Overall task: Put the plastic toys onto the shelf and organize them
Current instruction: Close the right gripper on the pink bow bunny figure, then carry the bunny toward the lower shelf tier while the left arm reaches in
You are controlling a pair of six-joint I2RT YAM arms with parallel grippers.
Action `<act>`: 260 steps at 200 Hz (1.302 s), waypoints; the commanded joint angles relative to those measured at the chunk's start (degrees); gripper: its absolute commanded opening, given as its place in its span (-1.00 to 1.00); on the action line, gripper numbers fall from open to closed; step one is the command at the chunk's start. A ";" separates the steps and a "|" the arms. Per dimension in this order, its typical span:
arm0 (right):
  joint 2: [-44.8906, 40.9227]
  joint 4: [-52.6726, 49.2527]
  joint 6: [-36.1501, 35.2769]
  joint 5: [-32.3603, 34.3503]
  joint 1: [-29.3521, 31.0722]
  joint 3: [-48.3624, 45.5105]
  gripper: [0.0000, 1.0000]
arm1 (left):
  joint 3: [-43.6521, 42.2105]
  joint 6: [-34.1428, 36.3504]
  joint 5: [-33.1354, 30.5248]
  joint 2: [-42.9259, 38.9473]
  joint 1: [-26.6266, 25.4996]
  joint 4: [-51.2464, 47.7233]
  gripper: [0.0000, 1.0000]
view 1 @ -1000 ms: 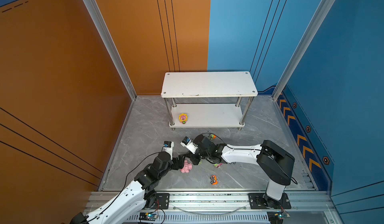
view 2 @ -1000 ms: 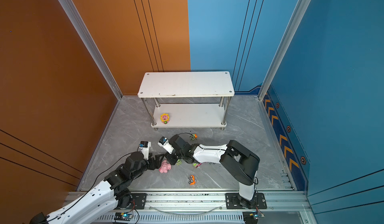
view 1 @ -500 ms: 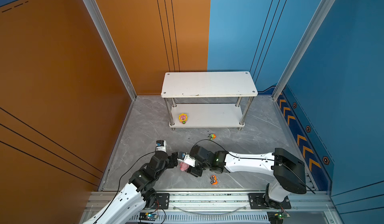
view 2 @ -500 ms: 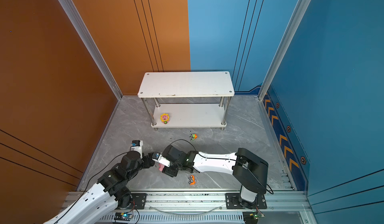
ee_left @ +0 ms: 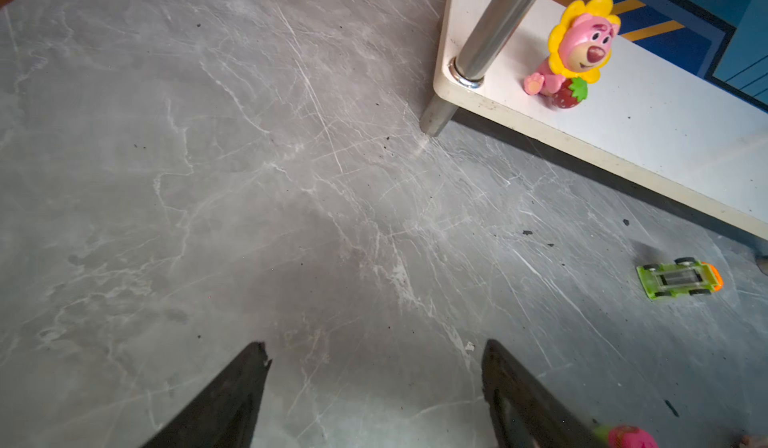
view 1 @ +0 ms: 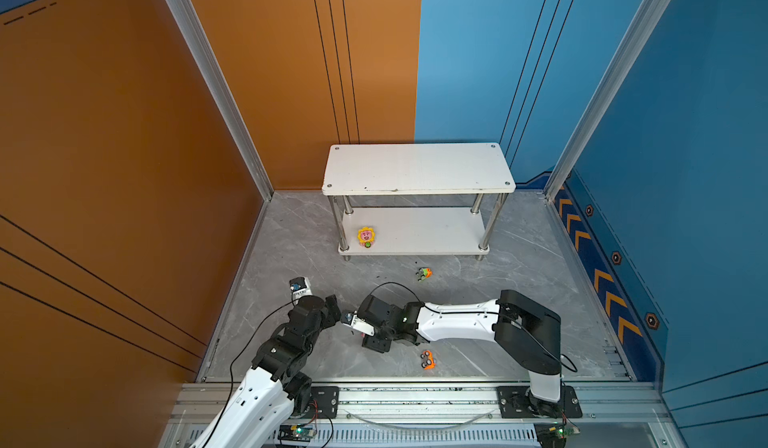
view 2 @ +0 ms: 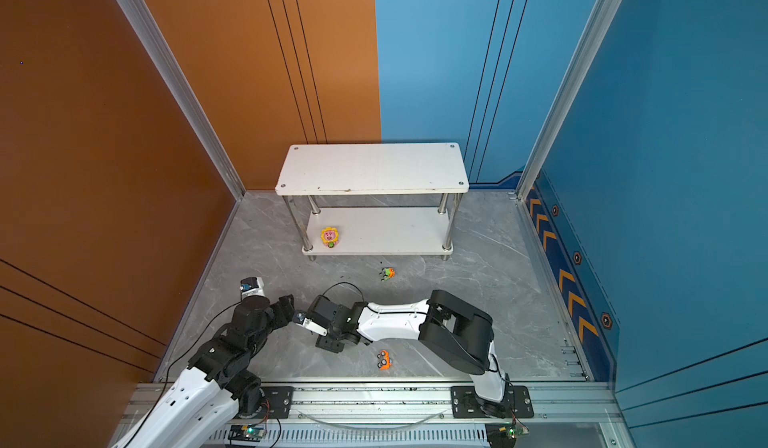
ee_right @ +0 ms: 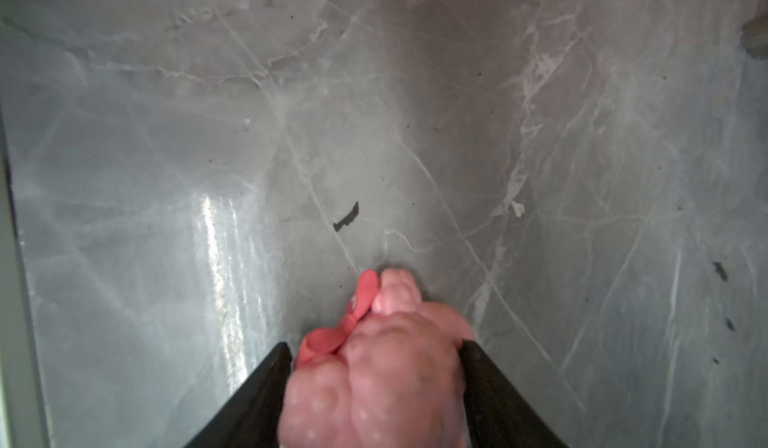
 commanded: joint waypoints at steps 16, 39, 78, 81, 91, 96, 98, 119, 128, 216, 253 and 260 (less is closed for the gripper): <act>1.88 0.41 1.90 -0.97 -2.22 0.58 0.06 | -1.41 -0.38 4.61 -0.74 0.26 1.35 0.68; 1.18 3.10 4.10 -5.61 -4.18 -0.88 -0.12 | -2.07 -0.51 5.18 -0.91 0.68 2.19 0.69; -0.27 6.79 7.41 -11.77 -7.17 -2.94 -0.53 | -2.62 -0.15 6.91 -0.56 1.05 4.16 0.70; -0.44 7.12 7.62 -12.35 -7.38 -3.05 -0.55 | -2.60 -0.12 7.03 -0.56 1.05 4.30 0.70; -1.01 8.34 8.32 -14.28 -8.09 -3.95 -0.63 | -2.78 0.08 7.63 -0.47 1.14 4.74 0.70; -1.29 9.17 8.76 -15.33 -8.48 -4.37 -0.65 | -2.84 0.30 8.21 -0.55 1.14 5.17 0.70; -1.42 9.42 8.99 -15.77 -8.70 -4.65 -0.66 | -2.88 0.43 8.39 -0.55 1.14 5.35 0.70; -2.92 13.94 12.39 -22.48 -10.96 -7.08 -0.73 | -3.82 1.10 10.90 -1.33 1.21 7.56 0.70; -3.58 17.22 14.97 -26.06 -12.41 -8.48 -0.79 | -4.26 1.30 12.00 -1.97 1.15 8.28 0.71; -10.01 52.56 43.07 -43.06 -24.92 -20.09 -1.00 | -10.24 -1.55 22.67 -20.11 1.40 14.11 0.96; -12.78 59.46 49.73 -45.27 -27.34 -21.25 -1.00 | -11.61 -4.90 29.43 -20.09 1.42 21.98 0.96; -13.34 60.33 50.70 -45.57 -27.52 -21.34 -1.00 | -11.35 -5.31 30.98 -18.71 1.40 24.30 0.96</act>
